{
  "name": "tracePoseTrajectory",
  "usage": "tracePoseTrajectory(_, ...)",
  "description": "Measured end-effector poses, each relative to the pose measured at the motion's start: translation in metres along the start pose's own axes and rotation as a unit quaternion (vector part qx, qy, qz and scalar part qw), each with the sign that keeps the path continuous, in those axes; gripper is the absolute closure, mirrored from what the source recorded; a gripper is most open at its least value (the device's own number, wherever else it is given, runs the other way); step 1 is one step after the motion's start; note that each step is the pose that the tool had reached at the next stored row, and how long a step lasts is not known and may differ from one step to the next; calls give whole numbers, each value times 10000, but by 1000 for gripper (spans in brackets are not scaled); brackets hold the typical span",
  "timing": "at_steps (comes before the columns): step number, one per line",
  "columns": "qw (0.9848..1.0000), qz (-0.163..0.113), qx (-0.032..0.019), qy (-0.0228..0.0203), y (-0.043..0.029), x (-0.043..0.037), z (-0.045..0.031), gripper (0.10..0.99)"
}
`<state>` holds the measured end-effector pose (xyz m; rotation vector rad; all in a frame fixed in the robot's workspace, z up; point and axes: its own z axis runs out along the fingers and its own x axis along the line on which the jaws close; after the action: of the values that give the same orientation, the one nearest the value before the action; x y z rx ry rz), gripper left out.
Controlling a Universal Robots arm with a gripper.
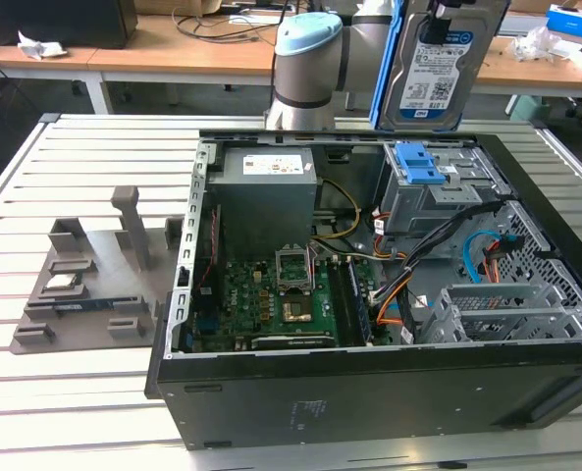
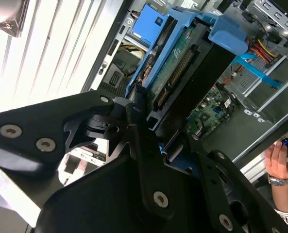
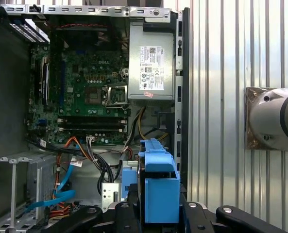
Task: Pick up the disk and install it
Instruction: 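Pick up the disk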
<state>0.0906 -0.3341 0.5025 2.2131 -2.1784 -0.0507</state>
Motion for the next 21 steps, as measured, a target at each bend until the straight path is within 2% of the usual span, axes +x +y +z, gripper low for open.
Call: tracePoseTrajectory(21,10000,1,0,17,2,121,6,722)
